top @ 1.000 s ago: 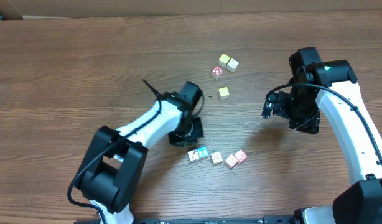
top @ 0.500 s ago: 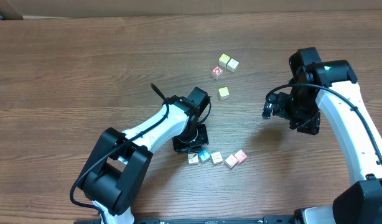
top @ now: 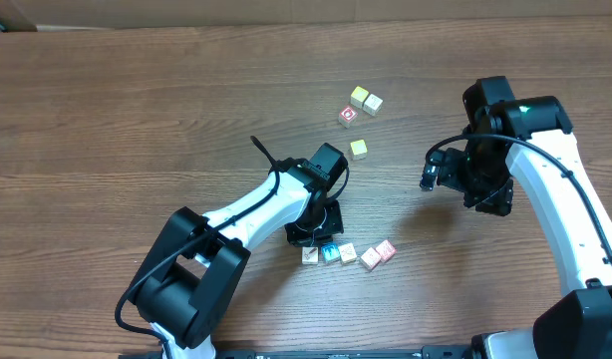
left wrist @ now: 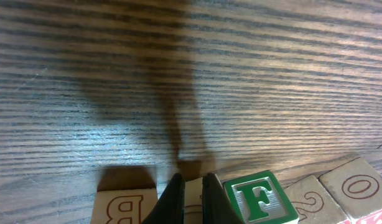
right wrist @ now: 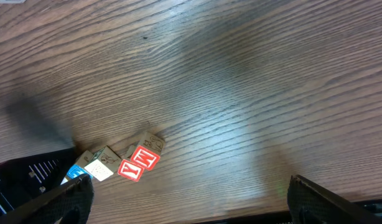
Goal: Flip 5 blocks
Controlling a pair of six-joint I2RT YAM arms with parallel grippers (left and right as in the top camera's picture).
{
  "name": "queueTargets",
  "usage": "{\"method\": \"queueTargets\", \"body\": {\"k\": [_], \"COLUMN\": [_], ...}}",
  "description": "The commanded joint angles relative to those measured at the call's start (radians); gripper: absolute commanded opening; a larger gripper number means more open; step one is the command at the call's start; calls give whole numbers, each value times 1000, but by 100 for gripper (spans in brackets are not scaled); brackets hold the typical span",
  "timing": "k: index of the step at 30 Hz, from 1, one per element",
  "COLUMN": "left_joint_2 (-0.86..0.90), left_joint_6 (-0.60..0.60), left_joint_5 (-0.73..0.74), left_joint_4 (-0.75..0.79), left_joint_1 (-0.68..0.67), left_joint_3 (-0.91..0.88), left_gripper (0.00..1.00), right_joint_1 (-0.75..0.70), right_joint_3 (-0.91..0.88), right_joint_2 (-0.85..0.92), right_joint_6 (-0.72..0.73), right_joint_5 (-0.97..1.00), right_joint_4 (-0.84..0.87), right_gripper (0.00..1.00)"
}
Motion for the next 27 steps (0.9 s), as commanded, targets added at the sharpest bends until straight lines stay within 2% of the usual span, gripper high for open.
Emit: {"method": "queueTargets", "body": {"k": [1,17,27], "left_joint_2": [14,14,14], "left_joint_6": [-9,8,-3], "left_joint_5": [-13,15,14], "left_joint_4": [13,44,36], "left_joint_1": [-3,-98,-100], "left_joint_3": [16,16,16], "left_gripper": [7,5,5], "right_joint_1": [1,1,1], "right_joint_3": [24,24,24], "right_joint_2": [-23,-23,-23], "right_joint_6": [-4,-4,-4], "right_joint_5": [-6,-6,-6], "right_joint_4": [3,2,-4], "right_gripper": [100,100,100]}}
